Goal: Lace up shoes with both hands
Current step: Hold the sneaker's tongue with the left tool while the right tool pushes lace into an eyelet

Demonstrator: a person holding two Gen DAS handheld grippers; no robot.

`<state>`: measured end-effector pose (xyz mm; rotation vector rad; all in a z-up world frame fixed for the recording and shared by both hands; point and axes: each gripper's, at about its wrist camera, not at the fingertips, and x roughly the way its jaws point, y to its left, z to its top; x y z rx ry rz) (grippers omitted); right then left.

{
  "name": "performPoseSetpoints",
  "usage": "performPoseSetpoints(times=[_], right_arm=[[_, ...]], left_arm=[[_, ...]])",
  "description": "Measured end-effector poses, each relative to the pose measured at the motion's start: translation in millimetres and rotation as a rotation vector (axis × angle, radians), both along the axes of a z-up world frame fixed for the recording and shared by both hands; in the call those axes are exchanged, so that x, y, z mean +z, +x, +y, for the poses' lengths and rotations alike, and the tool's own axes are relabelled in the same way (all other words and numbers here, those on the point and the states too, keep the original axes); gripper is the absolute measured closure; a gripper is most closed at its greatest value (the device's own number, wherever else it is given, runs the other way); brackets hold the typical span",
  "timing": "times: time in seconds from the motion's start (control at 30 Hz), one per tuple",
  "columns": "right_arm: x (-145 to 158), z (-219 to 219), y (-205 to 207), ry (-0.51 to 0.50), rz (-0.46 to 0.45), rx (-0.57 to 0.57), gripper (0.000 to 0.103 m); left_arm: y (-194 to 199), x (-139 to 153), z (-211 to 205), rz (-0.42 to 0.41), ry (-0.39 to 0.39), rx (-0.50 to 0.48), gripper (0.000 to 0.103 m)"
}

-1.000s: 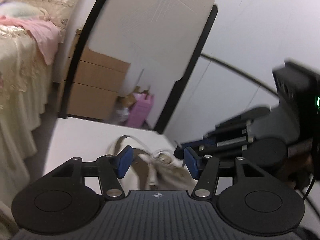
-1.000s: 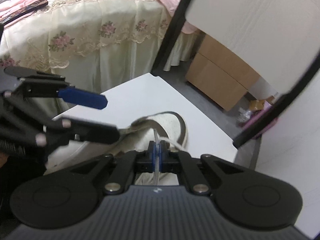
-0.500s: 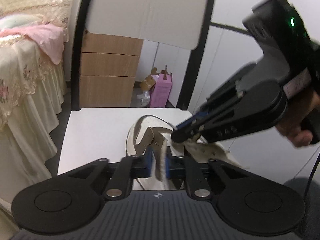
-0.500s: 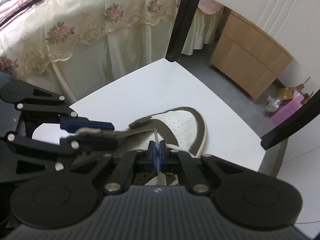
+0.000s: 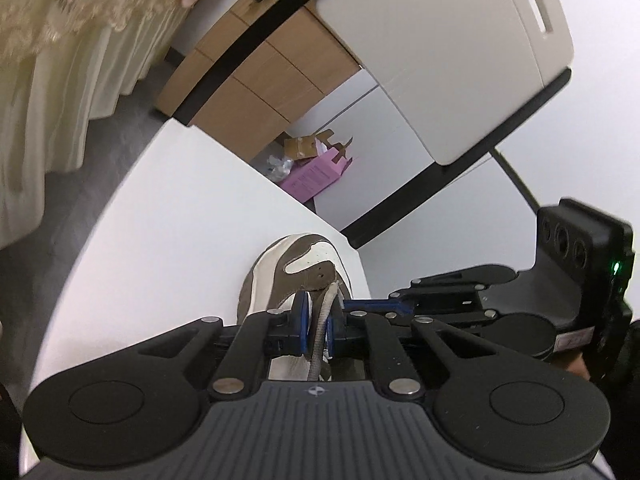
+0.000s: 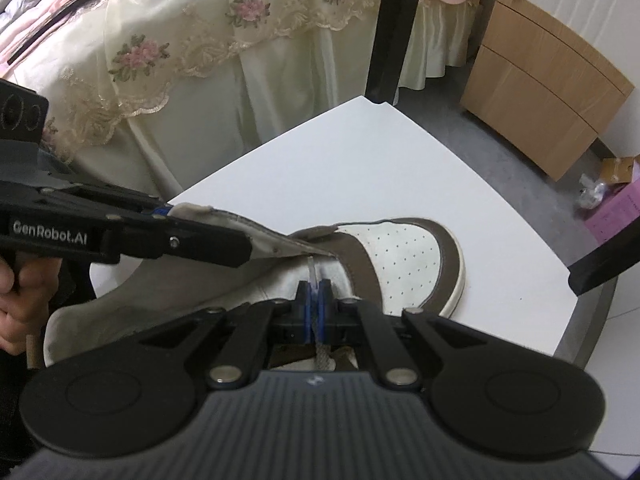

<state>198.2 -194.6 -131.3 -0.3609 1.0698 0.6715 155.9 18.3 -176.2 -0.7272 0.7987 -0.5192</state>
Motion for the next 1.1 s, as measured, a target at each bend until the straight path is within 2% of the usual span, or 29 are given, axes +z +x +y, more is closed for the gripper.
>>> performPoseSetpoints(times=[0.3,0.47,0.67,0.8,0.93,1.1], right_arm=[[-0.1,6.5,1.2,-0.040,-0.011,0.043,0.099],[0.4,12.2,0.1,-0.082,-0.030,0.094,0.099],[1.2,18.8,2.7,-0.139,-0.028,0.165,0.099],[-1.1,17.7,7.0,-0.128,-0.012,0.153,0.099],[-2.4,15.7,6.4,-0.103,-0.020,0.148,0.099],[-7.1,9.1,3.0,-0.066,-0.042,0.122,0.099]], left_arm=[[3.7,-2.2,0.7,0.004,-0.005,-0.004,0.093],[3.2,4.8,-7.8,-0.045,0.080,-0.036,0.093],[-6.6,21.1,-31.5,-0.179,0.301,-0.105,0.093],[-16.7,28.9,-48.2,-0.272,0.462,-0.151,0.092],[-27.2,30.8,-65.5,-0.365,0.642,-0.165,0.087],[-28.3,18.5,-86.9,-0.390,0.785,-0.221,0.087]])
